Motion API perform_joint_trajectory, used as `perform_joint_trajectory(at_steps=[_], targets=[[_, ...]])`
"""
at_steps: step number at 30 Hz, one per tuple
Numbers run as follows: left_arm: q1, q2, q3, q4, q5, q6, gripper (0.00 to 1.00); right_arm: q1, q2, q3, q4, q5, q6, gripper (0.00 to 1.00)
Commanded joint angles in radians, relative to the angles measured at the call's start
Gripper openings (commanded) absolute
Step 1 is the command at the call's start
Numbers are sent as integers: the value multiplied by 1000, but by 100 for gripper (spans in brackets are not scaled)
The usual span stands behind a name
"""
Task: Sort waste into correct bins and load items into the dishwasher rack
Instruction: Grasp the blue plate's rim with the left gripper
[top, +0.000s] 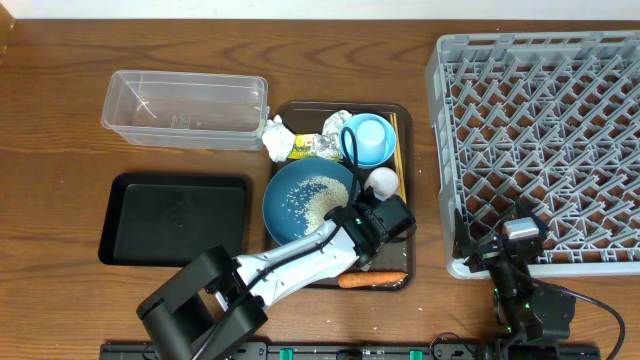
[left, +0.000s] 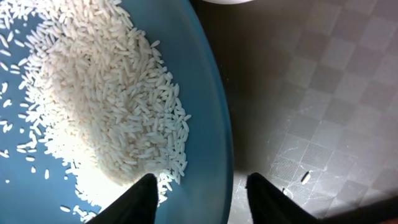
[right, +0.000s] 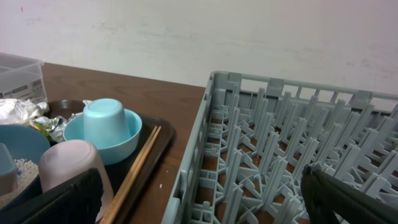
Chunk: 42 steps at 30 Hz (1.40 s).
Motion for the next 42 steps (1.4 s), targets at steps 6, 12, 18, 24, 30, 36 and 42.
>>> perform_joint_trajectory(at_steps=[6,12,18,24,30,36,42], targets=[[-2,29,-4,-5,-5,-7,29,-9,-5,-4,0,0,13,99],[-2,15,-4,-5,-5,-8,23,-9,-5,-4,0,0,13,99],[-2,-30,-2,-15,-5,-8,19,-9,-5,-4,0,0,12,99],[-2,-79,-2,-29,-5,-8,11,-9,-5,-4,0,0,12,99],[-2,-105,-2,-46,-5,-7,6,-9,-5,-4,0,0,12,99],[-2,-106,-2,-47,-5,-8,6,-9,-5,-4,0,0,13,99],[-2,-143,24,-73,-6,-6,6,-9,-5,-4,-1,3,13,99]])
